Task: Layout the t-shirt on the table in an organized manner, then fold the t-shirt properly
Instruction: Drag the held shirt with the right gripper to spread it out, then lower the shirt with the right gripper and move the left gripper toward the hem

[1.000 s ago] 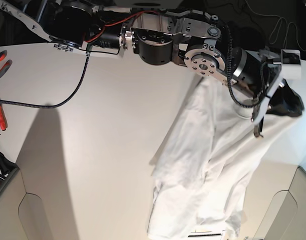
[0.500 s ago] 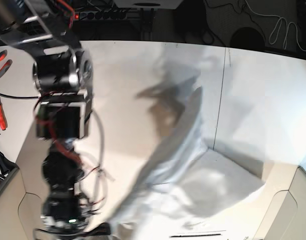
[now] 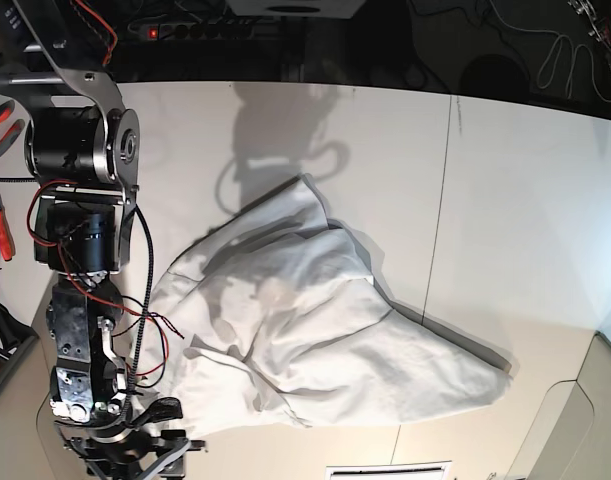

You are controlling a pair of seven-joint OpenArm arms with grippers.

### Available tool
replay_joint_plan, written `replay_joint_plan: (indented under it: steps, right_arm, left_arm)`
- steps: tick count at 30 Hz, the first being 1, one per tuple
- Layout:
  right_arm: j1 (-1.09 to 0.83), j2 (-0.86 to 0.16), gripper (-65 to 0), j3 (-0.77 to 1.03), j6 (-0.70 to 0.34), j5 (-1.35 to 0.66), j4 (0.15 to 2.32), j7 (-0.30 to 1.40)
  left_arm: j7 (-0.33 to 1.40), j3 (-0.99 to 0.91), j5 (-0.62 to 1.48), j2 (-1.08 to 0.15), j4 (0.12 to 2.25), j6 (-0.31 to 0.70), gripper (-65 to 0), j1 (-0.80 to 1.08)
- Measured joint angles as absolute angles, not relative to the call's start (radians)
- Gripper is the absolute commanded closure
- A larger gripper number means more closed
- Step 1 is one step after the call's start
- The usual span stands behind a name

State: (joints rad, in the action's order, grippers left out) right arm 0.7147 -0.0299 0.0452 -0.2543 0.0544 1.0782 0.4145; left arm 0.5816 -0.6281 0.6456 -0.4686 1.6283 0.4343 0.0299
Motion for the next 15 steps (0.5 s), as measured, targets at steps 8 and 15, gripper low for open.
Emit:
replay_joint_plan:
  steps: [8, 15]
  right_arm:
    - [0.695, 0.072, -1.4, -0.228, -0.430, -0.168, 1.080, 0.578]
    - [0.561, 0.125, 0.0, -0.269, -0.319, -0.072, 1.081, 0.576]
  left_arm:
    - [0.515, -0.396, 0.468, -0.430, 1.627, 0.428, -26.6, 0.001]
    - [0.495, -0.359, 0.443, -0.416, 1.459, 0.387, -26.6, -0.126]
